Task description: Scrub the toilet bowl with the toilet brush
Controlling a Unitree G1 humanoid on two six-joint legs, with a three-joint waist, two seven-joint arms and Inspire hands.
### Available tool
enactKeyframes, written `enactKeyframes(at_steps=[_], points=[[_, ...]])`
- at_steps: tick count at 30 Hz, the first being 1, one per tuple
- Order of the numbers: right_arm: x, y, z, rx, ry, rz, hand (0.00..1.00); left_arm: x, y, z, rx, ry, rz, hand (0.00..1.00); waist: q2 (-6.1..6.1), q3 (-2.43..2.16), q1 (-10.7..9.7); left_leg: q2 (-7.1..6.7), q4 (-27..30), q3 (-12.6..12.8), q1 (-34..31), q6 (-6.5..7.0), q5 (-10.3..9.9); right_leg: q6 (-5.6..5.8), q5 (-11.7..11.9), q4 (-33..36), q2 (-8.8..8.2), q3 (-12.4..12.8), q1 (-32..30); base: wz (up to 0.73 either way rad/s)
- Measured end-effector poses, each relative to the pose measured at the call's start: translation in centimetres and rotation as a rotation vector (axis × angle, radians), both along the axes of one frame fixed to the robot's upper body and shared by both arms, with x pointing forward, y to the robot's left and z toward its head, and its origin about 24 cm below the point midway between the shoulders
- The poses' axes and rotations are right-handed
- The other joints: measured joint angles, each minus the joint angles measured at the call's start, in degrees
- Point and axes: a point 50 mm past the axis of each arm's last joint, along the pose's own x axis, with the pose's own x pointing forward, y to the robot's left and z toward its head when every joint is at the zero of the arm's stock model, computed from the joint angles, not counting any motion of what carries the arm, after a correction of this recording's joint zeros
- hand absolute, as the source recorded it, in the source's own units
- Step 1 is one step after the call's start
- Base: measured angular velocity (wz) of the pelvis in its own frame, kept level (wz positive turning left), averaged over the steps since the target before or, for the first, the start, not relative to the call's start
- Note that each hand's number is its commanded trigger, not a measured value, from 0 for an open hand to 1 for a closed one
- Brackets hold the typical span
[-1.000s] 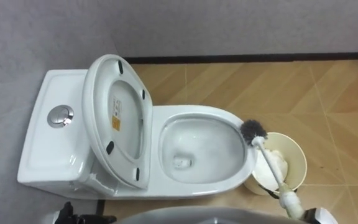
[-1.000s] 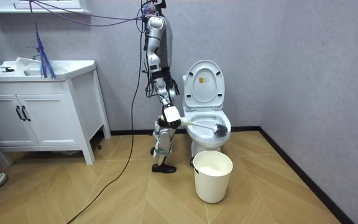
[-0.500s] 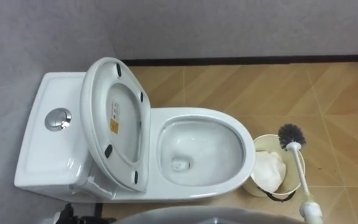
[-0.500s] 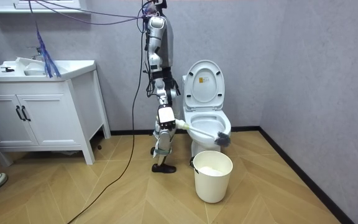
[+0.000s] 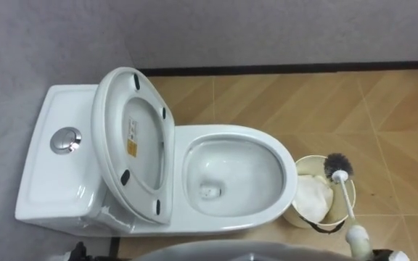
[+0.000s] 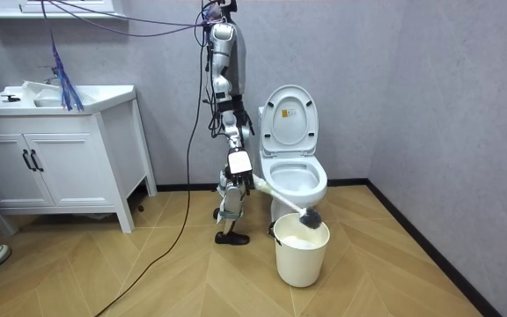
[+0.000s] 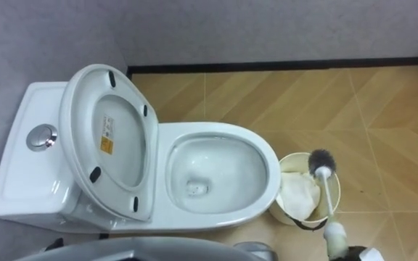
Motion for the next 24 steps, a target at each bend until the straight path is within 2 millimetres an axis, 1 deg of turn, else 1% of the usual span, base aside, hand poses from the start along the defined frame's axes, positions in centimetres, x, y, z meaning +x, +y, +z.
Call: enactKeyframes(at_steps=[6,18,23,24], points=[[-0.69,0.08,-0.12,0.005,0.028,-0.010,0.00,0.03,0.01,0.00,0.002,0.000,-0.002,0.00,0.01,0.03,0.0,-0.01,0.0,0.1,0.5,0.00,0.0,0.02,0.0,-0.7,0.01,0.0,0.7,0.00],[-0.84,0.19,-0.24,0.023,0.042,-0.013,0.00,-0.28,0.05,0.01,0.009,0.009,0.003,0.00,0.22,-0.11,0.1,-0.02,0.0,0.0,0.5,0.00,0.0,-0.01,0.1,-0.7,0.02,0.0,0.9,0.00],[-0.89,0.26,-0.32,0.045,0.047,-0.014,0.00,-0.58,0.09,0.00,0.010,0.016,0.008,0.00,0.16,-0.19,0.0,-0.04,0.0,-1.0,0.4,0.00,0.0,-0.01,0.1,-0.8,0.02,-0.5,1.1,0.04],[-1.10,0.31,-0.36,0.056,0.053,-0.020,0.00,-0.57,0.13,0.01,0.012,0.017,0.007,0.00,0.06,-0.24,-0.1,-0.04,0.0,-1.6,0.4,0.00,0.0,-0.03,0.1,-0.8,0.01,-0.8,1.1,0.06]])
